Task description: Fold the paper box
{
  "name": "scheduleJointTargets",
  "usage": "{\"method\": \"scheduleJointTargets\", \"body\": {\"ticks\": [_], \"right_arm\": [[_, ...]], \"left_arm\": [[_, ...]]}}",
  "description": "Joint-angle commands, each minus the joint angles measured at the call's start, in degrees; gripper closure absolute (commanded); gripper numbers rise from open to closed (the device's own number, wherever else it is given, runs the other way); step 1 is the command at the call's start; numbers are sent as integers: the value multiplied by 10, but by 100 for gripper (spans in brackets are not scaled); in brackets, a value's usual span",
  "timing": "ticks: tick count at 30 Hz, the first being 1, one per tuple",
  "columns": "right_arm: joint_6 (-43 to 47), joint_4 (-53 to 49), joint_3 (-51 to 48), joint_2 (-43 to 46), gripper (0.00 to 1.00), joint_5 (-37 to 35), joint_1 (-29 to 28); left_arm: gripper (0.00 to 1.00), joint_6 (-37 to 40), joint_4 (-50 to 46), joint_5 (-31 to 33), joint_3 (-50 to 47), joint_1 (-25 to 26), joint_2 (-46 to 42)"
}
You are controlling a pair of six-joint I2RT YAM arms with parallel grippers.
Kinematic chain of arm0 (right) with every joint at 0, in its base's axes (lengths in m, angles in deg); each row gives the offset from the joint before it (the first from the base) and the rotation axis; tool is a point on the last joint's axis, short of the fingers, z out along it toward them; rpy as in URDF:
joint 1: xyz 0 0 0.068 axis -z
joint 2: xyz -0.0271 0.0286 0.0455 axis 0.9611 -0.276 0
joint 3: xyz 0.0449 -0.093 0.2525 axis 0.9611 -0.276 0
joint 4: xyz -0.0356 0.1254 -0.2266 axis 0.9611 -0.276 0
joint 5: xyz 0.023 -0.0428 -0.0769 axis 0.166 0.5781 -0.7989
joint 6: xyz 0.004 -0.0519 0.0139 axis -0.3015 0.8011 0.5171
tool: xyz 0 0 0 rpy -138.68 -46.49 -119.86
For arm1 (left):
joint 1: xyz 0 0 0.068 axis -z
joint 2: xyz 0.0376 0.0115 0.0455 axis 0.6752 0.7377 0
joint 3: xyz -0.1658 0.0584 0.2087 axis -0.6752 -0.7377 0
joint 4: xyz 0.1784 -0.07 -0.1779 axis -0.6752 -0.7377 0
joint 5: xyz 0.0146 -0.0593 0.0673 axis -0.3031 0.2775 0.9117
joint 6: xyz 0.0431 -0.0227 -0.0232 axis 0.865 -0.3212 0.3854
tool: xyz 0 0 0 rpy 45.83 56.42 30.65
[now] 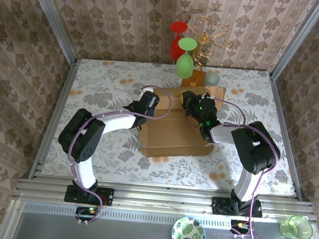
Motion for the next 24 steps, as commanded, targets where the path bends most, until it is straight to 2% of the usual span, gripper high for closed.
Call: {"method": "scheduleJointTargets", "body": {"ticks": [1,5,9,12,16,19,24], "right_arm": [[21,-84,-11,55,74,-21,-6],[61,-192,-19,140,57,-52,-2],[69,-245,-39,206,49,-64,4],[87,-287,-44,257,50,-79,16],[103,-324,-37,281,52,-90,45],[121,-363,-5,267,54,-73,64],[175,-412,76,195,56,-30,74]], "left_arm": [[100,16,-98,50,-19,-17,14],[100,44,-84,44,-45,-22,-15],[100,57,-82,37,-76,-36,-50],[100,67,-75,37,-101,-42,-79],[100,98,-40,29,-138,-43,-118],[100,117,-30,23,-154,-43,-137],[100,126,-27,20,-165,-43,-152]]}}
